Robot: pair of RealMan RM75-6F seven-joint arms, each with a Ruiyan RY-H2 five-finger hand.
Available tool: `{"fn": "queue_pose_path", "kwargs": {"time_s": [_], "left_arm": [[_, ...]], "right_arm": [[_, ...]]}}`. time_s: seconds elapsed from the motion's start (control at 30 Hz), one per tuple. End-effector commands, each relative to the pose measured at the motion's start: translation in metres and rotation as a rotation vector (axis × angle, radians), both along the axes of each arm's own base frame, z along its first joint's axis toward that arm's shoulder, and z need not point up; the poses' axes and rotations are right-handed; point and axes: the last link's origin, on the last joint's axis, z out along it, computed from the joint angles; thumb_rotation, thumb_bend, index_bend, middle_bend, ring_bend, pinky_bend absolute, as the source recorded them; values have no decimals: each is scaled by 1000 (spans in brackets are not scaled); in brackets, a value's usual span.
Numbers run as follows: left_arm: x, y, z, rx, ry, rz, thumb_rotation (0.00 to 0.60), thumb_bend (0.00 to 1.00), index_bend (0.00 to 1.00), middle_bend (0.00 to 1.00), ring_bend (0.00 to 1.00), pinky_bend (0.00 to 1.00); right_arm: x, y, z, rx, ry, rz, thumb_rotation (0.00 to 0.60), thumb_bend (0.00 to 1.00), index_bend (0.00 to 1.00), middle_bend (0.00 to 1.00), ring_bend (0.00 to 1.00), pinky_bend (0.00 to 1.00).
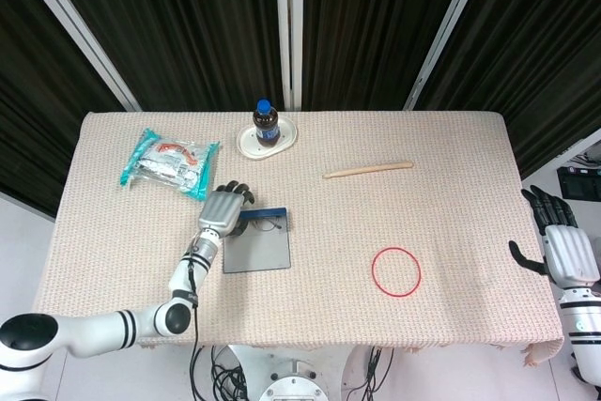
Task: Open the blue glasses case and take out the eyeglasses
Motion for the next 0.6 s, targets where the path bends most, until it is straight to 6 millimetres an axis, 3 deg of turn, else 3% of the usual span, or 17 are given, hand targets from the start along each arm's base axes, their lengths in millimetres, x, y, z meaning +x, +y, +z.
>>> {"fn": "queue_pose_path", "kwargs": {"time_s": [0.03, 0.6], "left_arm": [[6, 0, 1, -11, -2, -3, 600, 409, 332, 155, 74, 203], [15, 7, -5, -40, 24, 22, 600, 411, 397, 173, 74, 206]], "right_arm": [[0, 0, 0, 1, 1, 1, 600, 308, 0, 5, 0, 0], [-1, -1, 0, 5, -4, -3, 600, 311, 0, 5, 0, 0]]}}
